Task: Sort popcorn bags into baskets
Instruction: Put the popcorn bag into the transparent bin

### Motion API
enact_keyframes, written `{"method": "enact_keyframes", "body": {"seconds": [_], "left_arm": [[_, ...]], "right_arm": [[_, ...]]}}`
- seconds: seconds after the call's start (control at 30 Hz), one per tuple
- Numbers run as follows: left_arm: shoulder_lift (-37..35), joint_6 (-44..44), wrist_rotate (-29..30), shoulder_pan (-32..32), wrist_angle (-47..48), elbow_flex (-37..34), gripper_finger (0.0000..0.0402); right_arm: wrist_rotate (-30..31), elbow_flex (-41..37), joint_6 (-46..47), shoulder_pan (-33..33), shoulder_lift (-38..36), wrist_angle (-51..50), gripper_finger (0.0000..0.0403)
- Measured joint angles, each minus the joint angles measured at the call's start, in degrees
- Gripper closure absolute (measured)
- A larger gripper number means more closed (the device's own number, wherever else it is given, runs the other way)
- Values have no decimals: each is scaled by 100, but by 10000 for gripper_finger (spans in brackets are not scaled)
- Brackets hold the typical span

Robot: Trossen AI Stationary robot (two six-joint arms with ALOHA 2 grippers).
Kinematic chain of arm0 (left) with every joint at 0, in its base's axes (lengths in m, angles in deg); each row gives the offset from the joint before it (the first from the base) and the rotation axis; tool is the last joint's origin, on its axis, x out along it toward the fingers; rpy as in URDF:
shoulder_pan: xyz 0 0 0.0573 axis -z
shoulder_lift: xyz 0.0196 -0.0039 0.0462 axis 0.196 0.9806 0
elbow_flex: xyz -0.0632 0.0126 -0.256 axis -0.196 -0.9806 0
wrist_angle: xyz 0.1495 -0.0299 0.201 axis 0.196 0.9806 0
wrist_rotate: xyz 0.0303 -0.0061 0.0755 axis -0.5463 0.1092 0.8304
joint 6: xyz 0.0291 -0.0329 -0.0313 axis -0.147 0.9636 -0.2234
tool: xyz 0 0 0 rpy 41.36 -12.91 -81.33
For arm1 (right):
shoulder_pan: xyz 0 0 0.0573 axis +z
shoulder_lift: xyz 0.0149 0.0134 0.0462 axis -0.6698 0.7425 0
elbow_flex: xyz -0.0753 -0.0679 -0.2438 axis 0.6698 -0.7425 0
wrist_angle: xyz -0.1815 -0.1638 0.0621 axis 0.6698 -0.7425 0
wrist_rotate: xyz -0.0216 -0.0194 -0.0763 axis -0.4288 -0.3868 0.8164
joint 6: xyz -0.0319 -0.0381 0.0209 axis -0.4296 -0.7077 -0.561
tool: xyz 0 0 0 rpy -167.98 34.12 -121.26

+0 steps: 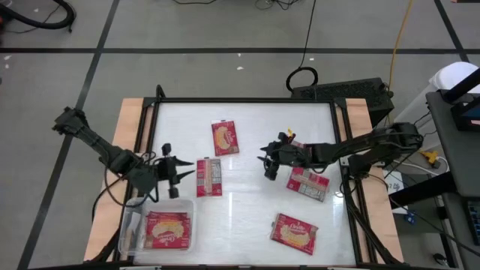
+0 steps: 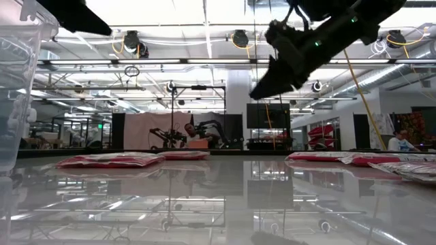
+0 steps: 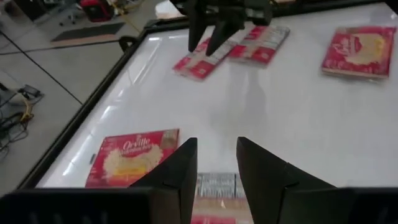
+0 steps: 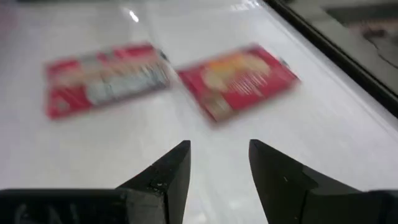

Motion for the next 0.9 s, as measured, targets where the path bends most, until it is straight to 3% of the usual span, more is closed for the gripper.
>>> {"method": "enact_keyframes", "body": {"seconds": [0.37, 0.53, 0.7, 0.9], "left_arm": [[0, -1118, -771, -1012, -2530, -1006, 284], [0, -1245, -1127, -1352, -3064, -1307, 284], [0, -1141, -1229, -1540, -3109, -1327, 284], [0, -1293, -1254, -1691, -3107, -1329, 284]], "right_arm": [[-42, -1, 1004, -235, -326, -2924, 245], [-58, -161, 1006, -192, -264, -3401, 225], [-44, -404, 867, -146, -269, -3209, 190], [119, -952, -36, -241, -269, -1695, 166]]}}
